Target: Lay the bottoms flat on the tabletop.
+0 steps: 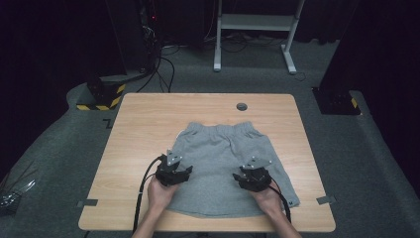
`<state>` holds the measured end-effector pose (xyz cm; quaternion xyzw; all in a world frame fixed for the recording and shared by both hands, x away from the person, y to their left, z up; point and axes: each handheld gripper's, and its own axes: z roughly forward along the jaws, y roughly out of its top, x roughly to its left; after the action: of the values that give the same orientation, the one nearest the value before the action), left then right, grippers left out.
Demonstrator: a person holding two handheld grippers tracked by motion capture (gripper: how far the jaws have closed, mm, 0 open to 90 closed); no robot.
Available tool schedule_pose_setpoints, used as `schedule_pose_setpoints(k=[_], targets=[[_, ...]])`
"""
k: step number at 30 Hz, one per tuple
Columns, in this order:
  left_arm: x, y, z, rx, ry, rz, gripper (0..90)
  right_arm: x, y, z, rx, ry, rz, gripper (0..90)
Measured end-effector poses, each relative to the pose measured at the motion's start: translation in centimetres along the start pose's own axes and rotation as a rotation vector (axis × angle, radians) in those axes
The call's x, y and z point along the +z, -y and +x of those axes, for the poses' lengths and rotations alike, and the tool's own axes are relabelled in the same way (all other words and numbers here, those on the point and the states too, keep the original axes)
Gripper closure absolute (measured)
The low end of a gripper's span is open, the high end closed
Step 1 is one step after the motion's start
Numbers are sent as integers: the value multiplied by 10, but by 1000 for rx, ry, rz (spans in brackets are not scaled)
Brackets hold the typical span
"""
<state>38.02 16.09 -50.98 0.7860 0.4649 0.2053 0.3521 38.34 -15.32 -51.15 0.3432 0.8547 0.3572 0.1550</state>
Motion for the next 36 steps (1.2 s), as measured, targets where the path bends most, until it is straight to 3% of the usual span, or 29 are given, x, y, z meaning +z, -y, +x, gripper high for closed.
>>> schedule_pose_setpoints(k=[2,3,8,10,13,14,16,18,21,28,31,36], targets=[[2,3,3,-3,-7,30,410,6,3,2,-11,-3,22,555],[3,6,4,-4,-8,30,409,5,6,3,-13,-5,6,553],[-5,18,1,31,-2,30,408,-10,19,5,-36,-45,12,536],[-9,18,2,25,0,35,407,-14,19,2,-37,-30,-3,534],[-14,11,11,-9,-10,2,406,-16,16,-12,33,2,-46,512],[-15,7,15,-18,-11,-3,407,-14,15,-18,63,23,-46,512],[-13,0,23,-39,-21,-13,406,-10,15,-25,77,49,-28,512],[-9,-7,31,-65,-28,-13,400,-5,18,-28,90,61,-13,508],[6,-17,43,-110,-34,9,396,-4,19,-26,64,76,-22,507],[35,-31,67,-200,-49,30,421,-4,20,-27,68,60,-23,480],[43,-34,71,-191,-23,57,471,-4,20,-26,66,65,-20,476],[47,-33,71,-163,3,42,597,-4,20,-26,67,66,-20,474]])
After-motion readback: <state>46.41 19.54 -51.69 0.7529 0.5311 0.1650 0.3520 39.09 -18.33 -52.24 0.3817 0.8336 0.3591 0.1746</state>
